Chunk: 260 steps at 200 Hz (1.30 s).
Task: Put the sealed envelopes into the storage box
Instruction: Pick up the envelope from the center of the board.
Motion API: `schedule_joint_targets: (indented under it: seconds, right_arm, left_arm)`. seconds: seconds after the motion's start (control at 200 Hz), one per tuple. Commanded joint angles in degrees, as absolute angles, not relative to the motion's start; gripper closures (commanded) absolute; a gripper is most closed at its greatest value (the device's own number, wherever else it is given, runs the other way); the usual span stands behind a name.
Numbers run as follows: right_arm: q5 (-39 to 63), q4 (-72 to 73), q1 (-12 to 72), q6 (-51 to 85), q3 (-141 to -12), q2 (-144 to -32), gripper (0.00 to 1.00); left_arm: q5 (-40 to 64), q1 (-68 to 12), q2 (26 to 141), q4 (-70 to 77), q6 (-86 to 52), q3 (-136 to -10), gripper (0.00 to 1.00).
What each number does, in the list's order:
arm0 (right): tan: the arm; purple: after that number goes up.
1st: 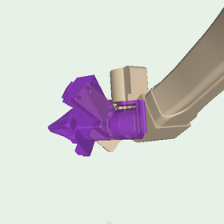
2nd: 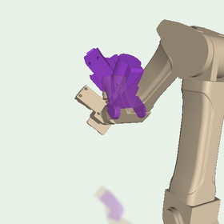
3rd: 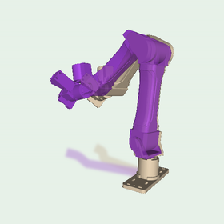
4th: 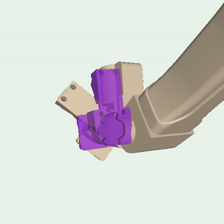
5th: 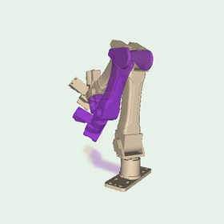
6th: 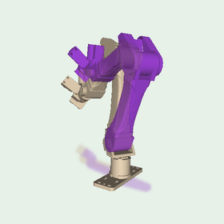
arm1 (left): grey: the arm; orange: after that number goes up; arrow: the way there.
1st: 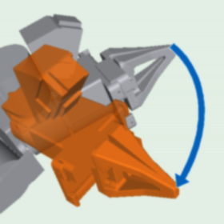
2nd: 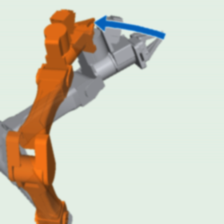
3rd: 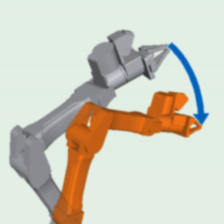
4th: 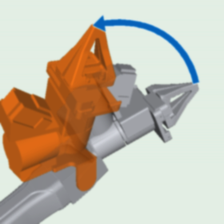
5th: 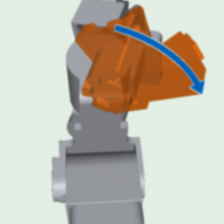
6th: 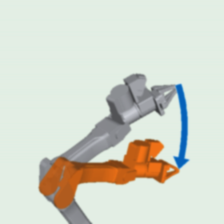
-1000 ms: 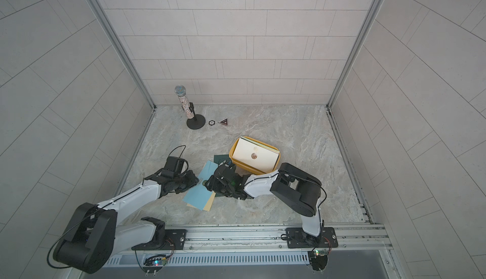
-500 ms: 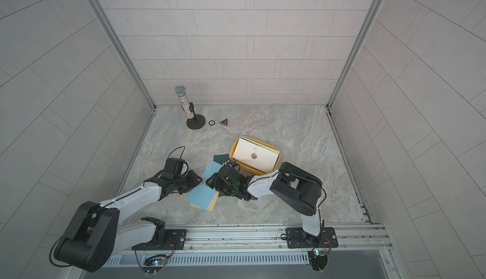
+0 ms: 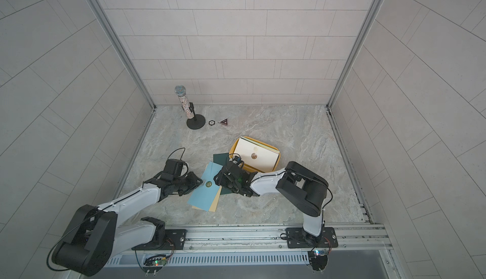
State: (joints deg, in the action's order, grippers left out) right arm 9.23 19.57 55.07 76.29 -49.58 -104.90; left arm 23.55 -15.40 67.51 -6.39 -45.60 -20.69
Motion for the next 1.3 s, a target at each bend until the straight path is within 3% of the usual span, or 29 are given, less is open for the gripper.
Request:
schedule_joint_targets:
  seconds: [0.0, 0.87, 1.296]
  right_arm:
    - [11.6, 17.48, 55.11, 76.27, -48.88, -108.83, 0.42]
    - [15.76, 4.33, 56.34, 63.48, -61.15, -104.26, 0.55]
    - [17.9, -0.48, 55.21, 55.81, -63.48, -104.22, 0.83]
  left_arm:
    - [22.4, -15.78, 68.49, -13.15, -45.44, -18.3, 0.71]
    - [32.33, -15.74, 70.5, -0.7, -49.6, -14.68, 0.71]
    - [32.6, -15.76, 71.37, -0.75, -48.87, -14.68, 0.71]
